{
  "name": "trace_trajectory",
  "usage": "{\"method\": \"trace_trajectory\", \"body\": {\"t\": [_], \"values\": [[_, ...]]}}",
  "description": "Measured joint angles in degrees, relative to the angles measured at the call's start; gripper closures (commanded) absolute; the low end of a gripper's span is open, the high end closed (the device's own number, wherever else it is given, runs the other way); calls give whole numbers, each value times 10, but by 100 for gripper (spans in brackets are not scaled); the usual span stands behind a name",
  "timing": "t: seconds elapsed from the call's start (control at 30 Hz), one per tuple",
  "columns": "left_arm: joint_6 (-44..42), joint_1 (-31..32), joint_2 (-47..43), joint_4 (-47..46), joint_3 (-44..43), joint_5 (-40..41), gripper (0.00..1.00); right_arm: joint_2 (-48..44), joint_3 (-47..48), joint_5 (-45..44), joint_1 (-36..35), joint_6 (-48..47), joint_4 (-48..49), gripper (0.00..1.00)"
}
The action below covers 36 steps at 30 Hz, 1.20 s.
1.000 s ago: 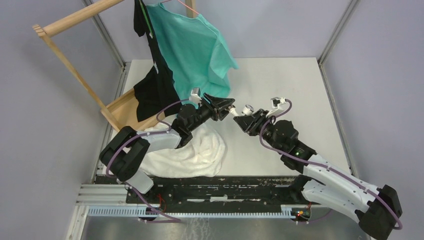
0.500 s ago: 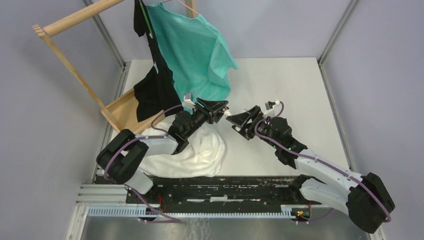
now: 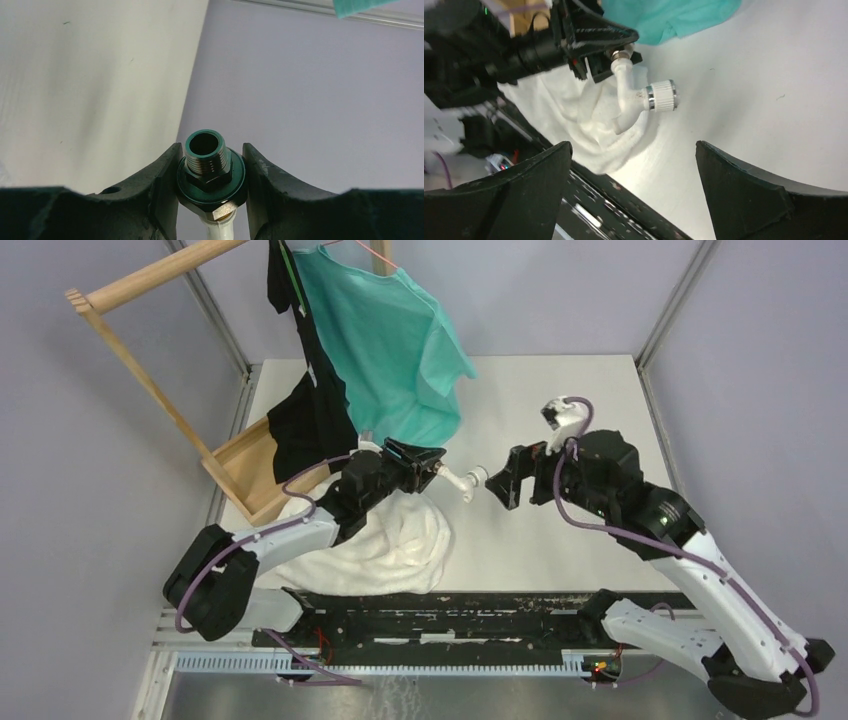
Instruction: Install the water faucets
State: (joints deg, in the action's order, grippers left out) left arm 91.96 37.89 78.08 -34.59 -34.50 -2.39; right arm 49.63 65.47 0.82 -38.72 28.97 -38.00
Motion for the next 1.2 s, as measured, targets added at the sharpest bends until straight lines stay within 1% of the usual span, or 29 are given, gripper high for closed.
{"method": "trace_trajectory", "body": {"t": [0.03, 0.13, 0.23, 0.3, 0.4, 0.53, 0.63, 0.67, 0.73, 0.83, 0.93, 1.03, 1.07, 1.13, 1.2], "values": [[0, 0, -9, 48, -14, 5, 97, 19, 25, 7, -9, -41, -28, 5], [-8, 0, -27, 168, -64, 19, 97, 75, 71, 0, -58, -132, -61, 5], [-24, -2, -36, 251, -110, 27, 97, 111, 60, -25, -133, -220, -66, 4], [-31, -2, -38, 290, -134, 30, 97, 111, 39, -42, -170, -270, -64, 0], [-36, -3, -40, 340, -154, 37, 97, 104, 8, -81, -211, -341, -38, 0], [-40, -3, -42, 383, -156, 39, 97, 113, -31, -143, -242, -423, 25, 1], [-46, -6, -42, 401, -156, 38, 97, 143, -51, -194, -249, -469, 80, 17], [-47, -7, -42, 405, -156, 38, 97, 156, -56, -209, -249, -481, 101, 25], [-49, -8, -42, 408, -156, 38, 97, 177, -68, -230, -249, -498, 137, 38], [-49, -9, -42, 410, -156, 38, 97, 193, -77, -246, -249, -510, 168, 55], [-49, -9, -42, 409, -156, 38, 97, 205, -78, -252, -249, -512, 190, 68], [-49, -10, -42, 409, -156, 39, 97, 214, -79, -254, -249, -503, 207, 76], [-49, -11, -42, 410, -156, 39, 97, 216, -79, -254, -249, -500, 209, 81], [-49, -13, -42, 410, -156, 39, 97, 221, -78, -254, -249, -490, 213, 98], [-53, -14, -42, 411, -155, 39, 97, 226, -78, -256, -249, -475, 212, 99]]}}
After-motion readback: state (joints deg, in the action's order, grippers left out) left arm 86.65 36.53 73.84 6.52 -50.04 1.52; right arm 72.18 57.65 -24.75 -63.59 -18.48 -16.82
